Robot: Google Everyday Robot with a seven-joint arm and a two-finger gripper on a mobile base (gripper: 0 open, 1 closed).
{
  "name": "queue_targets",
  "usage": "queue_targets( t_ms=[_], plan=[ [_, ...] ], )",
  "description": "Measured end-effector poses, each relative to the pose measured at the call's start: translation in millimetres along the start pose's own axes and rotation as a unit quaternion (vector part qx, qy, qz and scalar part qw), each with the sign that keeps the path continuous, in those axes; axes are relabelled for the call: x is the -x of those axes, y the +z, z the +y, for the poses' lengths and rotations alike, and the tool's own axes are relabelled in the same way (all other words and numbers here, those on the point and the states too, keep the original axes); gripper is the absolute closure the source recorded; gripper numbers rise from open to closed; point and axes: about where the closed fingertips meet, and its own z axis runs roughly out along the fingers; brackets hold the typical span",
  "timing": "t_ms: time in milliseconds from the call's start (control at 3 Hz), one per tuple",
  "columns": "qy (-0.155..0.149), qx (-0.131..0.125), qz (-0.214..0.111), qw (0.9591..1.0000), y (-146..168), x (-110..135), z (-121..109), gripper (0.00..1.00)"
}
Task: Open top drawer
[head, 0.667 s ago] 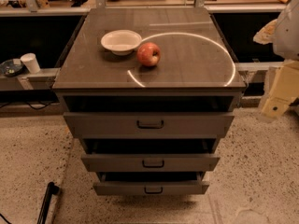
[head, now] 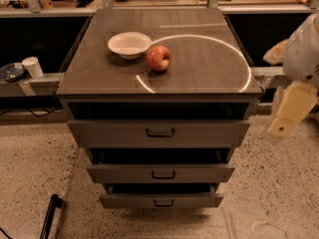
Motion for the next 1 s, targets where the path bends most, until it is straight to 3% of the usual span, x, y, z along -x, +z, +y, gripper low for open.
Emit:
queue_targets(
  t_ms=[333,667,1000],
  plan=[
    [0.031,0.064,-0.08,0.9943,84,-4,33,0.0],
    [0.031,0.139,-0.131,0.9811,178,-8,82,0.0],
    [0.026,0.147,-0.123,0.9811,188,-10,91,0.0]
  ],
)
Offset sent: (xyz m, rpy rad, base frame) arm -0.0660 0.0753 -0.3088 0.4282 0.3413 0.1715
